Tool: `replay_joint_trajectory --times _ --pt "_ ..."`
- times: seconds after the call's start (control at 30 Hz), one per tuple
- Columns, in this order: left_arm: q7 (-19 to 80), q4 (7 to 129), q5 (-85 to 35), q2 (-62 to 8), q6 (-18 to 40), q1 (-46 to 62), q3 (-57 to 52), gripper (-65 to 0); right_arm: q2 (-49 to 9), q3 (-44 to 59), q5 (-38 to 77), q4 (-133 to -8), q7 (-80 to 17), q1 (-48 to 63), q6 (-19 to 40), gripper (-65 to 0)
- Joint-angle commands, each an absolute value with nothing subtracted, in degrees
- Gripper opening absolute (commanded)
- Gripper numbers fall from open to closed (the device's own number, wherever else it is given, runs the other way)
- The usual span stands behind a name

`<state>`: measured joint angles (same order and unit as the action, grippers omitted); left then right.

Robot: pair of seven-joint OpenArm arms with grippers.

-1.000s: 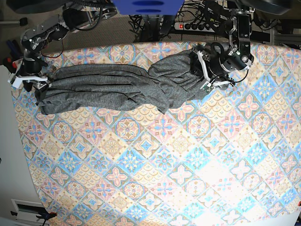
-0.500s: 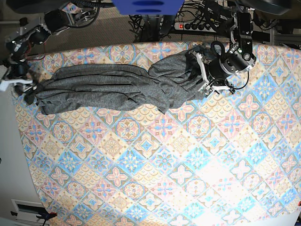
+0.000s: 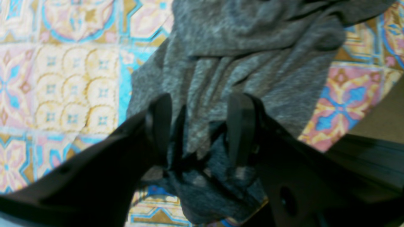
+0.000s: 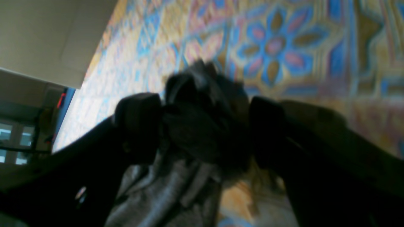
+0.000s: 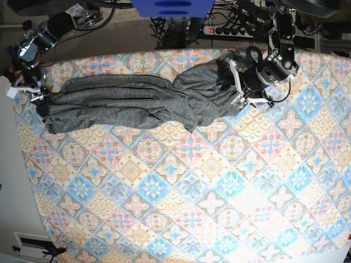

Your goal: Layout the t-shirt on the table in an organized manner, then fold the t-shirt properly

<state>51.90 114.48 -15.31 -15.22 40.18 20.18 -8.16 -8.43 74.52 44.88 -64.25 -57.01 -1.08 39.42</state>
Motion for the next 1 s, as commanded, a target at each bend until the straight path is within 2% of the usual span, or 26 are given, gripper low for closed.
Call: replay_joint_trajectory --times 0.0,0.23,0.53,0.83,0.9,0.97 --pt "50.95 115.38 -15.96 -15.60 40.00 19.91 -8.40 -36.8 -9.54 74.33 46.02 -64.57 -56.40 -1.63 40.00 -22.8" --pt "50.95 115.38 -15.96 -15.60 40.00 19.65 -8.40 -36.8 -9.45 69.58 46.29 -64.66 -56.57 -1.27 40.00 -22.8" --pt "50.95 115.38 -15.96 -15.60 40.00 19.65 -8.40 -36.8 -9.19 66.07 46.11 -64.75 -61.58 -1.27 40.00 -22.9" --pt "50.95 115.38 -15.96 -15.52 40.00 19.65 -8.40 -36.8 -9.19 57.54 45.85 -64.84 -64.57 -1.27 40.00 -23.1" --pt "50.95 115.30 -15.96 -15.43 40.00 19.65 -8.40 -36.8 -9.19 56.48 45.85 -64.84 -64.57 -1.27 40.00 -26.1" --pt "50.95 115.30 -15.96 -15.43 40.00 19.65 -8.40 -36.8 -9.19 56.13 45.85 -64.84 -64.57 -1.27 40.00 -34.0"
